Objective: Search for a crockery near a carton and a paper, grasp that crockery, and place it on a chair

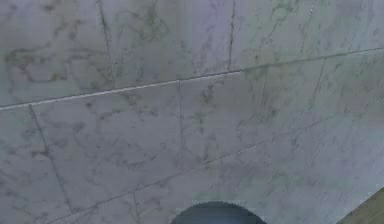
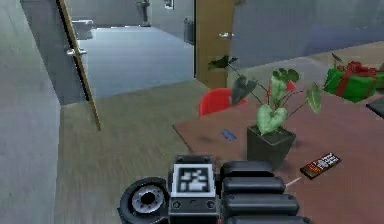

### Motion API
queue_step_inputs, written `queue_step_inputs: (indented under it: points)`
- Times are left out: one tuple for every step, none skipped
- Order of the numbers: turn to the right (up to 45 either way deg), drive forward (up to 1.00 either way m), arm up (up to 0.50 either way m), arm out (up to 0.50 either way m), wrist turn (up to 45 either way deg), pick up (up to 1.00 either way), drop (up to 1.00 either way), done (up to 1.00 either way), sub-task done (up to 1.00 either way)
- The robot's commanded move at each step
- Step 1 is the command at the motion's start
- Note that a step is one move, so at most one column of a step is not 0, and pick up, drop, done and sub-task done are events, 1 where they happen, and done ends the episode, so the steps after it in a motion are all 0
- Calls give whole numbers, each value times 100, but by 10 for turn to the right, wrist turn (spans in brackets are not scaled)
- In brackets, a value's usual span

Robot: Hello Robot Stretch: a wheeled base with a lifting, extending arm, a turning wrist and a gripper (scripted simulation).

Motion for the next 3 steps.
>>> queue_step_inputs:
  points:
    - [0,10,0,0,0,0,0,0,0]
    - [450,0,0,0,0,0,0,0,0]
    - [450,0,0,0,0,0,0,0,0]
